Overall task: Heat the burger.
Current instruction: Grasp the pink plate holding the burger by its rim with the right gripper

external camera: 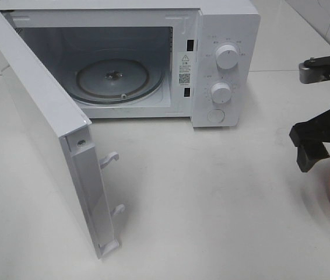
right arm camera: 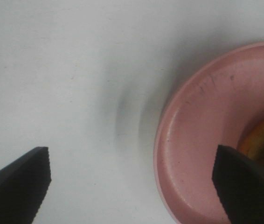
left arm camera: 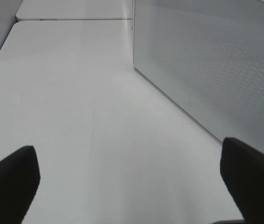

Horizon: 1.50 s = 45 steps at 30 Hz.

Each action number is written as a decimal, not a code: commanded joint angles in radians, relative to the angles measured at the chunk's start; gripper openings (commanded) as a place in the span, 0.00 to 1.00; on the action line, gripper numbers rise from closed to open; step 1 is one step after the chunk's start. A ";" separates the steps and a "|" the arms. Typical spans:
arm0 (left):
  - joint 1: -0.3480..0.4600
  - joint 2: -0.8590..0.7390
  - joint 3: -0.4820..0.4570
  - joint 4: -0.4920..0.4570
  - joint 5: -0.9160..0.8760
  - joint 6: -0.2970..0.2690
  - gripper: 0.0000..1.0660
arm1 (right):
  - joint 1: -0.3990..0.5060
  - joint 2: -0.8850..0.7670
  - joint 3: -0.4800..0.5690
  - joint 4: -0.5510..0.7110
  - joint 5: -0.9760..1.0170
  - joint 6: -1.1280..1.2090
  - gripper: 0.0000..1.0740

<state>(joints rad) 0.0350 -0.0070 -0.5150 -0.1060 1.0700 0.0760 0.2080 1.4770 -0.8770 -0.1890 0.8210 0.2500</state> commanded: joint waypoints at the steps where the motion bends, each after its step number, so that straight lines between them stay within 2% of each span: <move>1: -0.002 -0.016 0.000 0.000 0.000 -0.007 0.92 | -0.043 0.013 -0.004 -0.028 0.002 0.028 0.83; 6: -0.002 -0.016 0.000 0.000 0.000 -0.007 0.92 | -0.077 0.060 -0.004 -0.028 -0.022 0.027 0.82; 16: -0.002 -0.016 0.000 0.000 0.000 -0.007 0.92 | -0.077 0.174 -0.004 -0.034 -0.094 0.057 0.81; 22: -0.002 -0.016 0.000 0.000 0.000 -0.007 0.92 | -0.126 0.228 -0.004 -0.039 -0.110 0.058 0.81; 45: -0.002 -0.016 0.000 0.000 0.000 -0.007 0.92 | -0.126 0.364 -0.004 -0.040 -0.177 0.019 0.78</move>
<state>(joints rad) 0.0350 -0.0070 -0.5150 -0.1020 1.0700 0.0760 0.0870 1.8390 -0.8780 -0.2210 0.6460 0.2830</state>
